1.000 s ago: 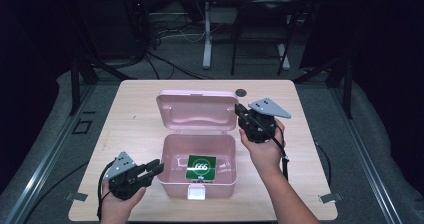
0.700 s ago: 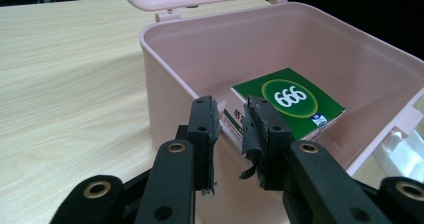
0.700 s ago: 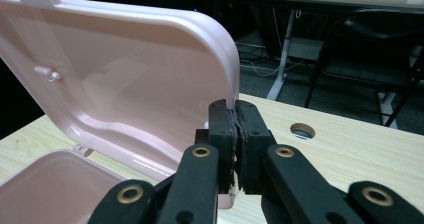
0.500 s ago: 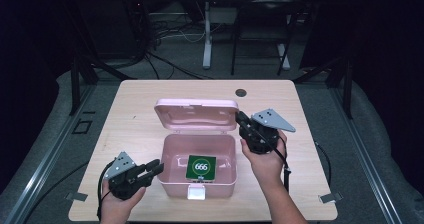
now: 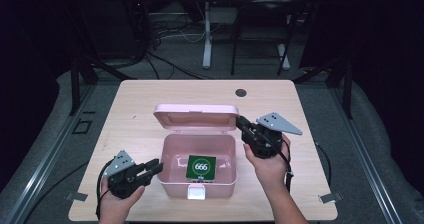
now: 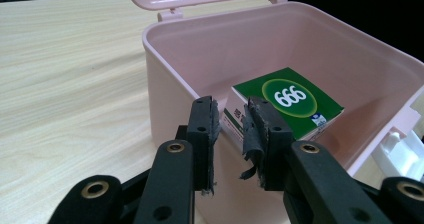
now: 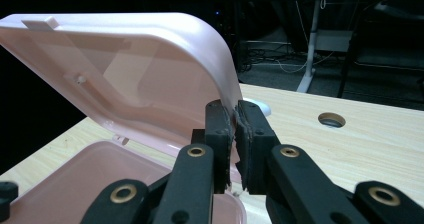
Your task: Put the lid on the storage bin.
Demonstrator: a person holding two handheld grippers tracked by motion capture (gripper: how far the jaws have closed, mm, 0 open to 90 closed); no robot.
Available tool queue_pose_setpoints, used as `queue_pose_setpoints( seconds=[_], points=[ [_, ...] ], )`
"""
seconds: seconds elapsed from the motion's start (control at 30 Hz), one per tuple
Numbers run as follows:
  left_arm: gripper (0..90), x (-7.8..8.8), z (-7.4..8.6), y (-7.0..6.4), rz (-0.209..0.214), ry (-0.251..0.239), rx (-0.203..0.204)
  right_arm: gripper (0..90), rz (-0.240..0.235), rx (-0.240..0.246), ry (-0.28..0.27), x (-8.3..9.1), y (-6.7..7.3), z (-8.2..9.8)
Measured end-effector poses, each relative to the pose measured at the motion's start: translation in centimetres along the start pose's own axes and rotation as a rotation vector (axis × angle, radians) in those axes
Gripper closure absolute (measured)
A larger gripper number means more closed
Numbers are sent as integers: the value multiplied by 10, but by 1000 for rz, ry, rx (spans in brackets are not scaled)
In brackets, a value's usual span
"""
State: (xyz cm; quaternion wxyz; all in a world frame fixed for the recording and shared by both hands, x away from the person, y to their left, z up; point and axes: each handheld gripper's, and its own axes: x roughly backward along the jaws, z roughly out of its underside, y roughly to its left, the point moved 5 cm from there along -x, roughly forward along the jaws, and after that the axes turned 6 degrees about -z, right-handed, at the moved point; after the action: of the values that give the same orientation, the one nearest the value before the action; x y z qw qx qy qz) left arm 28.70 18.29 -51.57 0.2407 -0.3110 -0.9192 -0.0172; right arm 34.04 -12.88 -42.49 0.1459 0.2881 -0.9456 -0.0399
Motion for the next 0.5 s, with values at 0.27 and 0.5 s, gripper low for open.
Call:
queue_pose_setpoints(
  seconds=[0.27, 0.5],
  points=[
    [708, -5, -15, 3, -7, -8, -9, 839, -8, 4, 2, 2, 1, 1],
    [679, -7, -42, 8, -45, -36, -29, 833, -14, -2, 0, 2, 1, 2]
  ],
)
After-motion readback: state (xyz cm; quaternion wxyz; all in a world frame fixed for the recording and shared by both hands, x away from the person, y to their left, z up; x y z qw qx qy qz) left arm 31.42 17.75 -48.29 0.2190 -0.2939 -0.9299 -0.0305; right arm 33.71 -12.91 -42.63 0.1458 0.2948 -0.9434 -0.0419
